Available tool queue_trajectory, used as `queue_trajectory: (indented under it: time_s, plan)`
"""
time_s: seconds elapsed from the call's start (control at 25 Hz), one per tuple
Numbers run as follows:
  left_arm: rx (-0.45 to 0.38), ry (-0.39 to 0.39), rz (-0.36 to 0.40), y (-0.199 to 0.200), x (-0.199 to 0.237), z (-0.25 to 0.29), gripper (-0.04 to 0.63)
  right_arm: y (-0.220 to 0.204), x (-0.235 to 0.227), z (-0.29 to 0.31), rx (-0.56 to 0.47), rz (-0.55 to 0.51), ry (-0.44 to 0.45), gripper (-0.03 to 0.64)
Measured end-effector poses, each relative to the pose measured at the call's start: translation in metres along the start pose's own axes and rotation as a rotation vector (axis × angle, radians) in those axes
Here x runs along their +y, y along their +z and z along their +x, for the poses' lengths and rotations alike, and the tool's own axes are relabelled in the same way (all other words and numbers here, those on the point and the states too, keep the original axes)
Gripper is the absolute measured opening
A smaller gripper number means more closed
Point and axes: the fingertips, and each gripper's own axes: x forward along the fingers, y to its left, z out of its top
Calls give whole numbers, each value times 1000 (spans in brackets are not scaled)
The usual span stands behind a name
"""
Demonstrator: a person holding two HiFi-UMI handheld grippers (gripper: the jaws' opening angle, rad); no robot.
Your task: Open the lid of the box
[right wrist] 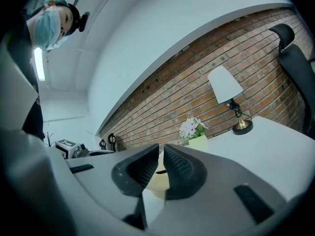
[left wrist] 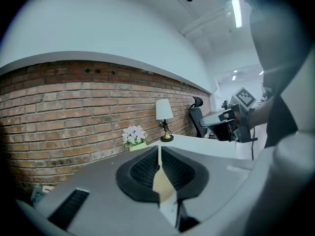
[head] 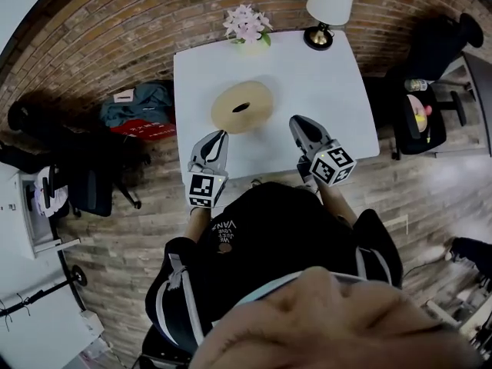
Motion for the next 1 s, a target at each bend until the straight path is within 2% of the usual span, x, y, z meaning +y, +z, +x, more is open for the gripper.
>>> queue_trajectory:
  time_s: [0.28, 0.6, 0.64, 0.72, 0.8, 0.88, 1.0]
  plan:
    - [8, -100, 0, -16, 2, 7, 10, -17, 2, 6, 27, -20, -55, 5]
    - [82, -163, 26, -25, -13, 40, 19, -29, -20, 23, 98, -53, -18, 6]
    - [91, -168, 33, -25, -16, 46, 42, -29, -23, 26, 104, -60, -11, 6]
    - [125, -186, 41, -28, -24, 56, 131, -31, -31, 30, 117, -67, 3, 6]
    - [165, -214, 59, -34, -33, 67, 181, -32, -39, 34, 130, -65, 16, 6]
    - [200, -233, 47, -40, -39, 77, 231, -35, -48, 38, 141, -65, 28, 6]
    - [257, -238, 63, -52, -40, 91, 275, -40, -57, 42, 168, -56, 46, 6]
